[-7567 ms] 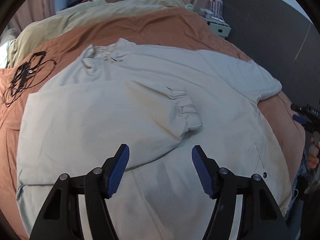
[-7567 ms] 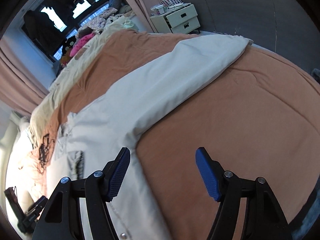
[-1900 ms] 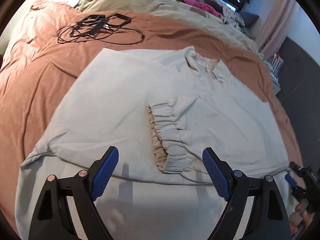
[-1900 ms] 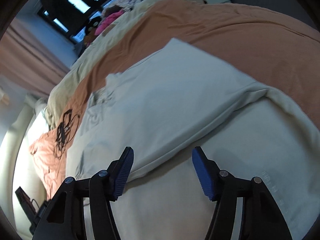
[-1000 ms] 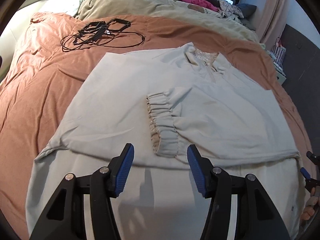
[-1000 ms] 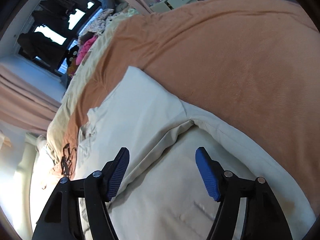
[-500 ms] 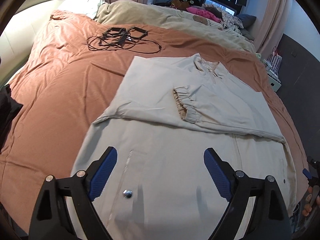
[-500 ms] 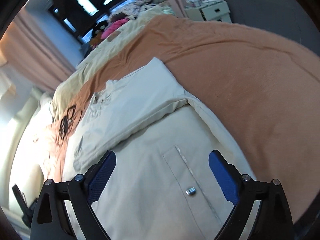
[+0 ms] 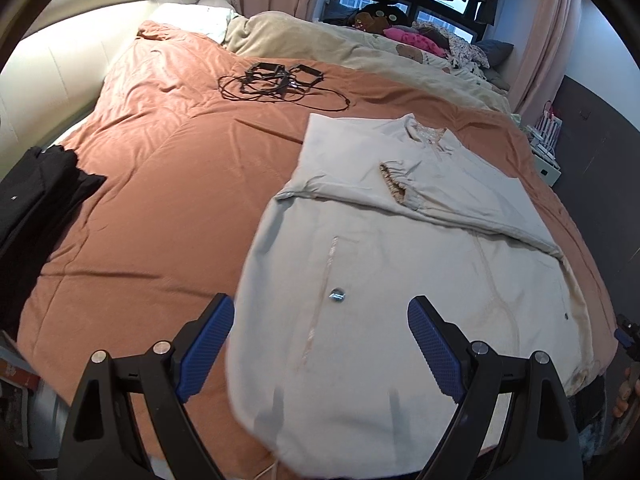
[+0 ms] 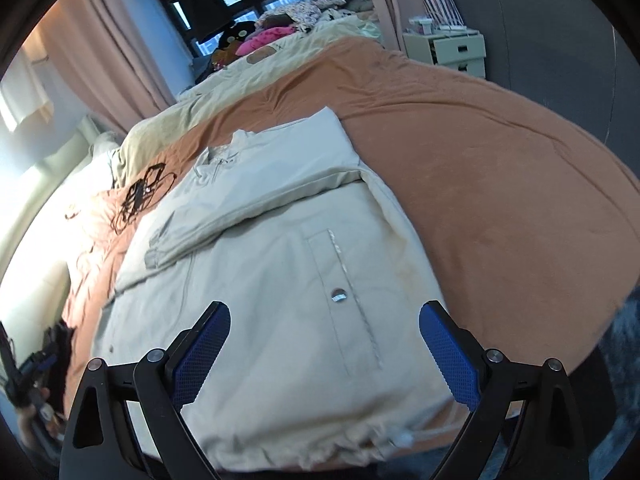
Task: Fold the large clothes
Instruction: 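Grasp the drawstring hem of the jacket with both tools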
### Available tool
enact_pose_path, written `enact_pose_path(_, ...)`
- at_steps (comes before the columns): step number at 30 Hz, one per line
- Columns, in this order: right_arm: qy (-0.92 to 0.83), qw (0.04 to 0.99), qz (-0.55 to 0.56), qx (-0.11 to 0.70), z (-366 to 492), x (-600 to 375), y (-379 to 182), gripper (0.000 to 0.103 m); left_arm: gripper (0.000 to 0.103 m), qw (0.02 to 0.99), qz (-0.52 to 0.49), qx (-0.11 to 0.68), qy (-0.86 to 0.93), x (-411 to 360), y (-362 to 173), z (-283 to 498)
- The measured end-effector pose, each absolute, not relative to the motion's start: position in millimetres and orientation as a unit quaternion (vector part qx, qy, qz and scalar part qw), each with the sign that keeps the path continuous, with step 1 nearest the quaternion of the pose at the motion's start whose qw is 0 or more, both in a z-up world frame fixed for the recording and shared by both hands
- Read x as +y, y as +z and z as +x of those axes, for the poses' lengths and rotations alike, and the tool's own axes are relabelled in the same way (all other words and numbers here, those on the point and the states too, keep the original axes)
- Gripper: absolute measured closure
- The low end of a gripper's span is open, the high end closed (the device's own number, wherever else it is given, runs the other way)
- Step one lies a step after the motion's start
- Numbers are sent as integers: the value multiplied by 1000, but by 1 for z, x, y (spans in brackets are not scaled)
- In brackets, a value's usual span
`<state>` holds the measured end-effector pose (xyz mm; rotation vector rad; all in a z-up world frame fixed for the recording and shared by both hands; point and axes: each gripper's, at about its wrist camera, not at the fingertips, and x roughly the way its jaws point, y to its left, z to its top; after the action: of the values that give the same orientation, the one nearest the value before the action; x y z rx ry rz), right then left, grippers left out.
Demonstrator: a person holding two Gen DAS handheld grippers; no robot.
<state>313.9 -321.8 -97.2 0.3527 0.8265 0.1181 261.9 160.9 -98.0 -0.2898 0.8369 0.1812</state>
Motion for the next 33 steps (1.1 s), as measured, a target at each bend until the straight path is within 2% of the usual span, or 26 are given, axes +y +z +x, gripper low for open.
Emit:
enact_pose_path(3, 52, 904, 152, 397, 296, -329, -100, 8, 13, 898, -142, 405, 97, 170, -106, 243)
enact_pose_path(5, 48, 905, 150, 396, 286, -336, -104, 18, 14, 896, -146, 407, 99, 173, -112, 235)
enact_pose_path(7, 50, 900, 156, 404, 279, -343, -110, 31, 24, 894, -151, 410, 97, 177, -119, 226)
enact_pose_path(14, 50, 893, 172, 414, 258, -364, -132, 34, 35, 882, -171, 426, 105, 191, -150, 203)
enact_pose_path(18, 56, 881, 190, 430, 258, -368, -153, 45, 36, 871, -190, 439, 106, 200, -168, 202)
enact_pose_path(22, 54, 875, 200, 438, 264, -370, -171, 45, 37, 863, -196, 453, 103, 202, -183, 211)
enact_pose_path(25, 54, 867, 217, 445, 274, -372, -182, 45, 44, 862, -189, 460, 100, 201, -192, 222)
enact_pose_path(33, 69, 849, 254, 457, 308, -369, -203, 45, 45, 856, -200, 467, 94, 207, -210, 250)
